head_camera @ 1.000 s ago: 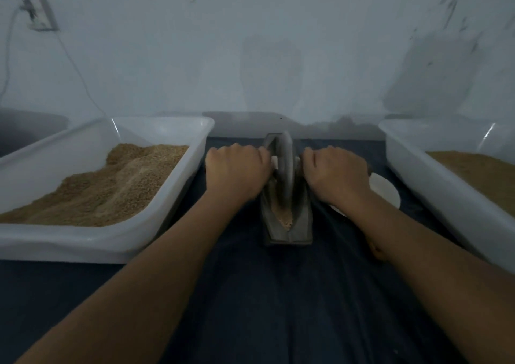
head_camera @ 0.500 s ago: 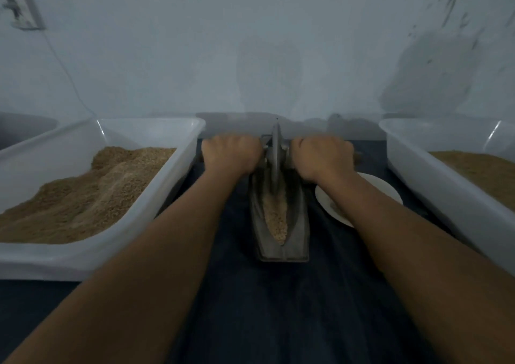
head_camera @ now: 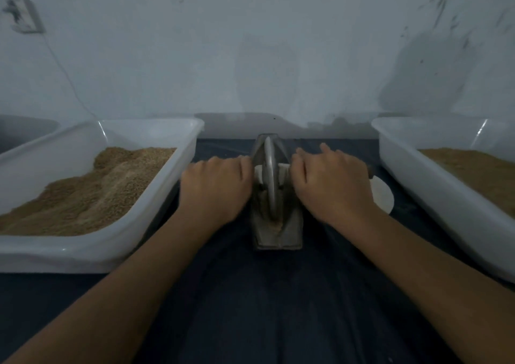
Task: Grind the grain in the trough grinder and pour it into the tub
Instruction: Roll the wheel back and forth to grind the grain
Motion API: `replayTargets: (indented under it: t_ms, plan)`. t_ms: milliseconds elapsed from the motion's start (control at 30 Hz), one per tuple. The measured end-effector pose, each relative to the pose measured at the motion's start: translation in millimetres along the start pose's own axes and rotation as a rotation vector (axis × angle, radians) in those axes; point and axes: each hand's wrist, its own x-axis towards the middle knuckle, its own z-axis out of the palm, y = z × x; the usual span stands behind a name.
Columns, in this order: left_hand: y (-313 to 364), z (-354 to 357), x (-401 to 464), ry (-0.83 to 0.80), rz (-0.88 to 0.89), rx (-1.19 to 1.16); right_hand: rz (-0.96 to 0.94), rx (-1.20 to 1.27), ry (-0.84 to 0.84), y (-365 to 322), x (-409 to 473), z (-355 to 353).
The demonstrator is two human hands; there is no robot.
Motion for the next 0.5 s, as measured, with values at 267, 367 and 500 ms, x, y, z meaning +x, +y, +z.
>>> replayTargets:
  t_ms: [267, 367, 500]
  plan:
    - [0, 20, 24, -0.058, -0.029, 0.038, -0.002, -0.135, -0.035, 2, 20, 16]
    - [-7, 50, 80, -0.137, -0.158, -0.063, -0.005, -0.210, -0.212, 15, 65, 46]
    - [-12, 62, 133, -0.266, -0.261, -0.150, 0.064, -0.179, -0.319, 24, 102, 62]
